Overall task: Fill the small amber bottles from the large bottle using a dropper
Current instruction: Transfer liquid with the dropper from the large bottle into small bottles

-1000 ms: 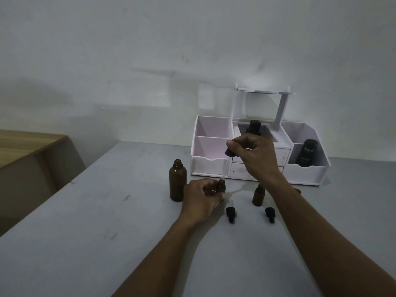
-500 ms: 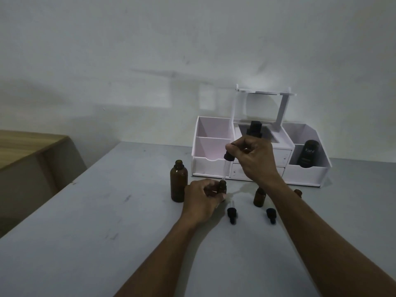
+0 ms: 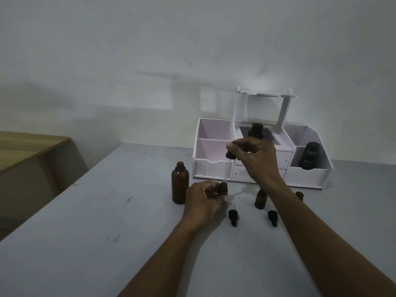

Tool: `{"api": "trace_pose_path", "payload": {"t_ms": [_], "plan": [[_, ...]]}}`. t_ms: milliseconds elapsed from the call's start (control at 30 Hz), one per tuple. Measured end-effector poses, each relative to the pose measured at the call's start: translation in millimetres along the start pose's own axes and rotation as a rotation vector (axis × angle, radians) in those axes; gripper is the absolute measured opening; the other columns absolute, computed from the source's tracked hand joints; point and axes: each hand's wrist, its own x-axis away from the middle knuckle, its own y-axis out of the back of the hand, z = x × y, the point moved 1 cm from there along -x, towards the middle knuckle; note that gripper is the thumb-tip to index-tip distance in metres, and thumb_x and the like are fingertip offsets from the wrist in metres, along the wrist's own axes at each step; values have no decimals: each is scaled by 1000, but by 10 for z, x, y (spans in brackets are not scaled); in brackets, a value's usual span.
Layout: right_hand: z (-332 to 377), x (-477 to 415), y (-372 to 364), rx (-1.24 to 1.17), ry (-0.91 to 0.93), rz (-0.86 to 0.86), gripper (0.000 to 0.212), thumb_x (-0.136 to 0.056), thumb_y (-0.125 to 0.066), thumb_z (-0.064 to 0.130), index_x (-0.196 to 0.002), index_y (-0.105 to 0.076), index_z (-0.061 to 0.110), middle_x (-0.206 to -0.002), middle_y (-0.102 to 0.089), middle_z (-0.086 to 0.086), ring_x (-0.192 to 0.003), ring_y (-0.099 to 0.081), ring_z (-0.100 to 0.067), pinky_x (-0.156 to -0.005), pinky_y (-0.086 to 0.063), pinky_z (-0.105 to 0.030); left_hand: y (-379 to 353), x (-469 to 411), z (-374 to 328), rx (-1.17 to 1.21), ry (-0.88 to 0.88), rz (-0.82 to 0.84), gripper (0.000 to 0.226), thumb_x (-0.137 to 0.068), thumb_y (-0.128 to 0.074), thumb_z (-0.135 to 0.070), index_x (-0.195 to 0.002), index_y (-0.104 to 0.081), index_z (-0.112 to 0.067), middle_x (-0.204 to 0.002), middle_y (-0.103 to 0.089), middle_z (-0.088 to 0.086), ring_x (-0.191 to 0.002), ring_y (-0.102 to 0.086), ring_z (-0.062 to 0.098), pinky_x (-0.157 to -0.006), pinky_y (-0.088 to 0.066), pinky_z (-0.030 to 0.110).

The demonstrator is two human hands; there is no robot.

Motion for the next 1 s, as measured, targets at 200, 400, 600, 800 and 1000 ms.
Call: {"api": "trace_pose_path", "payload": {"t_ms": [200,400,600,800,1000], "plan": [[14,-4,2,-9,-7,3,4,-85,-73,31,-82,-71,31,-71,-71,20,-70,-69,4,-65,-47,-1,-2,0,4,-12,-4,10,35,-80,-76,-20,-114,-70,-17,-111,-71,-2,-97,-67,10,-94,-52,26],[-3,-2,-3,-3,-9,11,4,-85,-73,31,-84,-73,27,-72,-73,16,-70,-71,1,-67,-50,-7,-12,-6,9,-20,6,13,34,-81,-76,-19,-115,-69,-18,-113,-71,-2,-94,-65,6,-90,-48,16],[120,-13,27,-17,43,-27,3,-87,-72,27,-86,-70,29,-74,-71,17,-71,-70,4,-67,-49,-3,99,2,-63,-19,63,49,51,-78,-78,-26,-126,-61,-21,-125,-64,-1,-102,-65,13,-83,-51,21],[342,-62,119,-116,109,-118,5,-88,-71,22,-93,-71,24,-79,-73,10,-74,-73,-4,-73,-57,-16,704,113,-345,27,-11,36,38,-75,-77,-42,-110,-68,-32,-101,-70,-14,-85,-66,0,-69,-53,18],[610,-65,22,-244,158,-150,8,-88,-69,18,-92,-69,26,-80,-71,12,-73,-71,1,-68,-53,-9,1291,44,-130,196,-6,-232,27,-74,-80,-31,-101,-73,-31,-94,-73,-10,-89,-69,9,-82,-58,38]]}}
